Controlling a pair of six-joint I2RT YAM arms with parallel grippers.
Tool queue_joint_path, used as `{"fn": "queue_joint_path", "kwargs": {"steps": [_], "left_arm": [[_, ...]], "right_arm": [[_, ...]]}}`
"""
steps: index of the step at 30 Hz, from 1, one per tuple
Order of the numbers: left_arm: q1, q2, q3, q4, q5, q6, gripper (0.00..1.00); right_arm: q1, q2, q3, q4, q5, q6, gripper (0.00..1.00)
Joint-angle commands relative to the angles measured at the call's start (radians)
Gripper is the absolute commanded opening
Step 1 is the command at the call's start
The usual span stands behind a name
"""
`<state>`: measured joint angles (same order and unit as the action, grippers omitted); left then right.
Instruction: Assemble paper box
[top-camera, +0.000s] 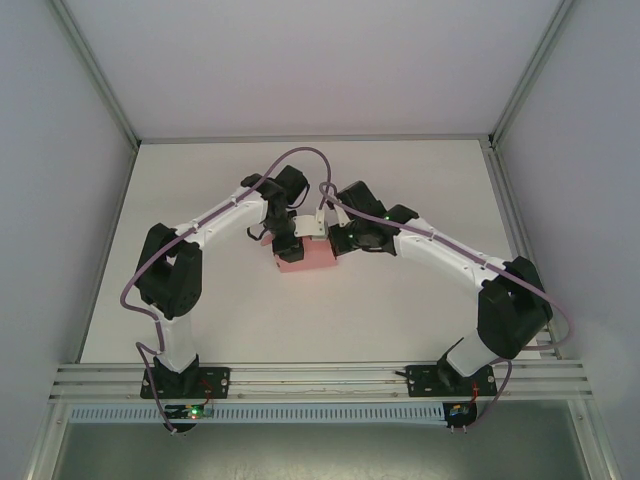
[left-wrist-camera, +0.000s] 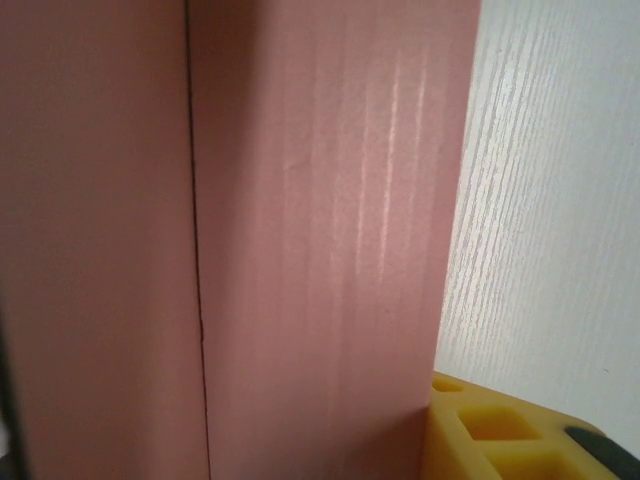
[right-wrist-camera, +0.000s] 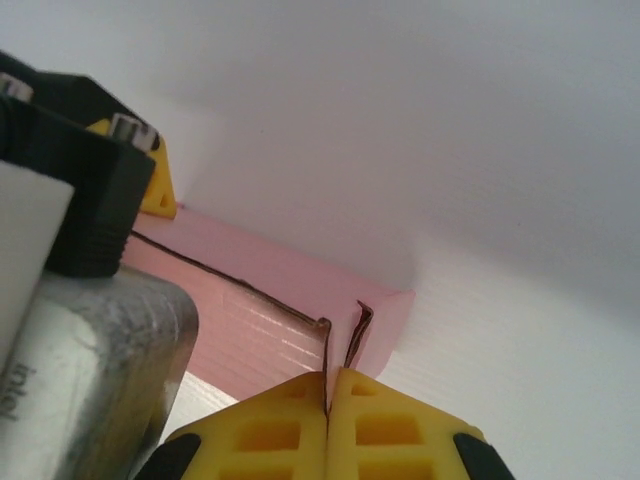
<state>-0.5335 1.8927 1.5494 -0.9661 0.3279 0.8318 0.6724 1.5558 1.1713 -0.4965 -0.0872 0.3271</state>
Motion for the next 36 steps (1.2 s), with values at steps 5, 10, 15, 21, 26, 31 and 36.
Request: {"fn": "queue_joint_path", "kwargs": {"steps": [5, 10, 15, 21, 26, 31, 36], "left_arm": [[-0.004, 0.038, 0.045, 0.036, 0.055, -0.029, 0.44], [-0.005, 0.041, 0.046, 0.047, 0.062, -0.039, 0.44], [-0.006, 0.049, 0.045, 0.063, 0.051, -0.06, 0.44], [-0.007, 0.052, 0.041, 0.035, 0.062, -0.027, 0.42], [-0.007, 0.037, 0.017, 0.025, 0.061, 0.004, 0.41], [-0.009, 0.03, 0.008, 0.026, 0.072, 0.011, 0.41], [-0.012, 0.033, 0.015, 0.017, 0.065, 0.018, 0.41]], "right_arm": [[0.079, -0.004, -0.062, 0.142, 0.103, 0.057, 0.0], [0.1, 0.014, -0.149, 0.257, 0.117, 0.067, 0.0], [0.113, 0.006, -0.223, 0.343, 0.108, 0.135, 0.01], [0.083, -0.042, -0.222, 0.334, 0.044, 0.164, 0.11], [0.004, -0.105, -0.161, 0.234, -0.012, 0.096, 0.22], [-0.03, -0.113, -0.104, 0.163, -0.022, 0.012, 0.26], [-0.037, -0.103, -0.066, 0.106, -0.02, -0.039, 0.26]]}}
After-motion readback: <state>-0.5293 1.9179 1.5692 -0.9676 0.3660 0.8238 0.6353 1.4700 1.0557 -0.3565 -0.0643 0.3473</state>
